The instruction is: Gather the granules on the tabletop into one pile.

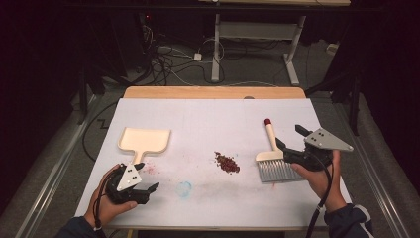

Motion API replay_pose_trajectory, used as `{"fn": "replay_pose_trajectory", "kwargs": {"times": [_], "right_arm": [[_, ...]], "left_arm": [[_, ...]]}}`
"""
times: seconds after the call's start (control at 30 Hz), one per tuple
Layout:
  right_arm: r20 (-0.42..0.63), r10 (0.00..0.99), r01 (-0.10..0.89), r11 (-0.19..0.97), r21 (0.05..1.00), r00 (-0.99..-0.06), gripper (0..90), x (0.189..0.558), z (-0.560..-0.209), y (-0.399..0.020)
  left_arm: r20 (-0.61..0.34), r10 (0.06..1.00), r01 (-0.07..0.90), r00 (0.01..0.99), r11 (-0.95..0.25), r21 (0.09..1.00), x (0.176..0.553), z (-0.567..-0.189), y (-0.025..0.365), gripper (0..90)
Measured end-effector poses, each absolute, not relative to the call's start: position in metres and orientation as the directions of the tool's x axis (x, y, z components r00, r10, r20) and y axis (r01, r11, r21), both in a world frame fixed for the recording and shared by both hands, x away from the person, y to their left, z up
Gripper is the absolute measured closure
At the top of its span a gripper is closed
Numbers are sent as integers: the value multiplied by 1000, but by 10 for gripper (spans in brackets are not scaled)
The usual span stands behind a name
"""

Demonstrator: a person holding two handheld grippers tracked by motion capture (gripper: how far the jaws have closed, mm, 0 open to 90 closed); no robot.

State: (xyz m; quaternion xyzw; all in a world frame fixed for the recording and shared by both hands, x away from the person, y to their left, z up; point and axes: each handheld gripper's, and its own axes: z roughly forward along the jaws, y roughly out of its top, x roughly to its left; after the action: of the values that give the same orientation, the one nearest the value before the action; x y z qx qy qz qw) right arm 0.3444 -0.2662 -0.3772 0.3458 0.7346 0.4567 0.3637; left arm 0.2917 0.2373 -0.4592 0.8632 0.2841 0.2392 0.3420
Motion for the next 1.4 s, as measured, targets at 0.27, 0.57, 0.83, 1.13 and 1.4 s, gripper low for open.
{"fn": "replay_pose_trajectory", "kwargs": {"times": [0.27, 0.57, 0.83, 1.13, 1.4], "right_arm": [[-218, 828, 151, 339, 929, -517, 232, 330, -385, -270], [-254, 821, 140, 371, 918, -512, 236, 316, -400, -268], [-270, 807, 129, 389, 912, -526, 238, 300, -420, -271], [-323, 771, 138, 465, 874, -549, 245, 283, -451, -271], [-329, 748, 149, 492, 858, -576, 244, 282, -459, -267]], "left_arm": [[234, 646, 319, 726, -618, 718, 292, -460, 235, 200], [237, 647, 317, 725, -619, 719, 294, -459, 235, 200], [237, 645, 318, 727, -622, 716, 295, -460, 233, 200], [240, 634, 312, 735, -631, 710, 294, -462, 228, 200], [253, 619, 299, 744, -647, 702, 292, -462, 227, 200]]}}
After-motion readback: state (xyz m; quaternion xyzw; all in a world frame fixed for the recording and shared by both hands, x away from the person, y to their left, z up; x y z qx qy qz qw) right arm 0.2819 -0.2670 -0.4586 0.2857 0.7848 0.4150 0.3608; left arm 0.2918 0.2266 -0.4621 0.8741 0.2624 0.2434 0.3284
